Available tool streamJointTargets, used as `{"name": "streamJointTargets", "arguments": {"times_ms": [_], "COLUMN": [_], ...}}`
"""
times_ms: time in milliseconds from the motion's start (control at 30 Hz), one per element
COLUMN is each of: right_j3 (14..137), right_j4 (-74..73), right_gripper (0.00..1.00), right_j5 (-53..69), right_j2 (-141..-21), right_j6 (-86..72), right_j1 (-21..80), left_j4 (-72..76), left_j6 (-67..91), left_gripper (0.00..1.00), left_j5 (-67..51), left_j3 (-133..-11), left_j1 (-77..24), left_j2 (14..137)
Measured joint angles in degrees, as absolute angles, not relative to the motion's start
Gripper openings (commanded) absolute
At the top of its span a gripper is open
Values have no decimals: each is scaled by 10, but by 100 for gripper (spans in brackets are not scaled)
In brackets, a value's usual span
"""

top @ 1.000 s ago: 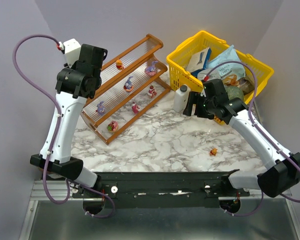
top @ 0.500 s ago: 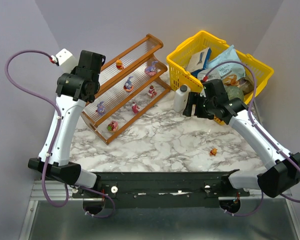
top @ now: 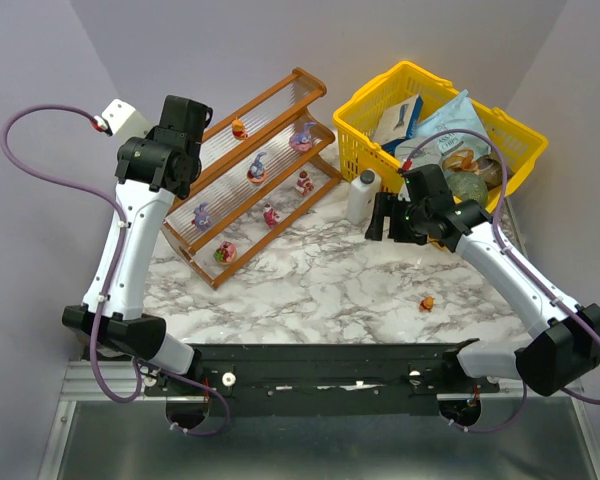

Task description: Place and organize the plastic toys onto the shelf

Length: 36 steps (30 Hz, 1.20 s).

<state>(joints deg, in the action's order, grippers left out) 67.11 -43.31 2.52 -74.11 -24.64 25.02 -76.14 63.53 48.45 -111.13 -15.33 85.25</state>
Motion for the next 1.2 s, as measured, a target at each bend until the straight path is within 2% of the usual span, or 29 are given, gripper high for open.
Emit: {"name": "streamJointTargets", "arguments": {"times_ms": [167, 233, 500, 567, 633, 1000, 1200], "right_j3": [670, 670, 670, 670, 670, 662, 658], "right_j4": [-433, -433, -432, -432, -431, -429, -425], "right_gripper": [86, 86, 86, 86, 86, 86, 86], "right_j5": [31, 33, 35, 35, 35, 35, 35], "right_j2": [-739, -738, -728, -724, -723, -715, -714], "right_j6": [-242, -240, -237, -236, -235, -235, -234], "right_j1": [250, 250, 250, 250, 250, 250, 250], "left_j4": [-762, -760, -758, -754, -750, -751, -753], "left_j6": [642, 644, 642, 640, 638, 632, 629], "left_gripper": [0, 10, 20, 26, 39, 45, 59], "left_j5": [484, 484, 484, 485, 485, 484, 484], "left_j3": [-1094, -1090, -1088, -1085, -1085, -1085, -1091], "left_j1": [-152, -151, -151, -151, -151, -151, -151], "left_j2": [855, 855, 855, 855, 855, 865, 866]}}
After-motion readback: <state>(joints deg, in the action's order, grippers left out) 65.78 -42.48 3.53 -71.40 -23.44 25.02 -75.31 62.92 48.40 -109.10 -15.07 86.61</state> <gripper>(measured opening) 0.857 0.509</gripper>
